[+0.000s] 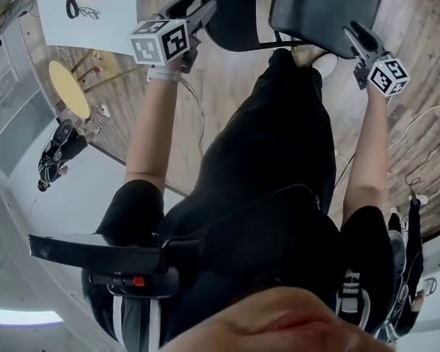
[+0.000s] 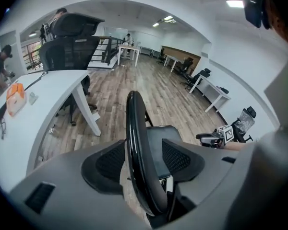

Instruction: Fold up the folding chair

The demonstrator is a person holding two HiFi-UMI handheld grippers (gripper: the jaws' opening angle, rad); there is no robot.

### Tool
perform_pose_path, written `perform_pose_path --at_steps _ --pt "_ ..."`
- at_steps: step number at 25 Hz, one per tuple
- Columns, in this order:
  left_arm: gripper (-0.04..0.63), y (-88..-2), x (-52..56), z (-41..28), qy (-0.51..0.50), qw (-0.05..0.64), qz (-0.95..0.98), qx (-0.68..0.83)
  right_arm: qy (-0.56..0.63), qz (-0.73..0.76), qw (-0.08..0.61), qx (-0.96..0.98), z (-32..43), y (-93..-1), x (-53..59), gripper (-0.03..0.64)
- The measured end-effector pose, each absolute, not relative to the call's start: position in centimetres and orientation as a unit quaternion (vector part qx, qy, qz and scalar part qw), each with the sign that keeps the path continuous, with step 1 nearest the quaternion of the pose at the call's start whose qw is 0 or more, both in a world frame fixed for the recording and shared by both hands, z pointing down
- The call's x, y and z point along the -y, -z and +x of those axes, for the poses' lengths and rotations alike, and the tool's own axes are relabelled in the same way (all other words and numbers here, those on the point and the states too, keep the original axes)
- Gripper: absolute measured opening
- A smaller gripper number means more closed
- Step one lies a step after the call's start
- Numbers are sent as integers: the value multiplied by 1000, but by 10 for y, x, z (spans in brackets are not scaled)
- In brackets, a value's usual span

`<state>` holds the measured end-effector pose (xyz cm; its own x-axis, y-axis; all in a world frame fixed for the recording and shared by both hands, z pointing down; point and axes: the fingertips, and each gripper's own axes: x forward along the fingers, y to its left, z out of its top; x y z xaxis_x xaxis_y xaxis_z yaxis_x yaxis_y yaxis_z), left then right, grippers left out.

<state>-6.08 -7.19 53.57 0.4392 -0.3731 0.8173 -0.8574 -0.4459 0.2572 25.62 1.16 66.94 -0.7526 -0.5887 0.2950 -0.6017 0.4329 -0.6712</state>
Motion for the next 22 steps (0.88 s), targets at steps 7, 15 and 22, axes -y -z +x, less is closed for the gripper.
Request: perform_pose_path --at_steps 7,15,22 --pt "235 -585 82 -57 -377 380 752 385 -472 389 21 791 321 -791 -28 276" --pt "235 -623 109 -27 -425 385 735 363 -535 401 25 743 403 -896 -22 347" --pt "235 -633 112 -27 -439 392 728 351 -616 342 20 710 405 -957 -17 362"
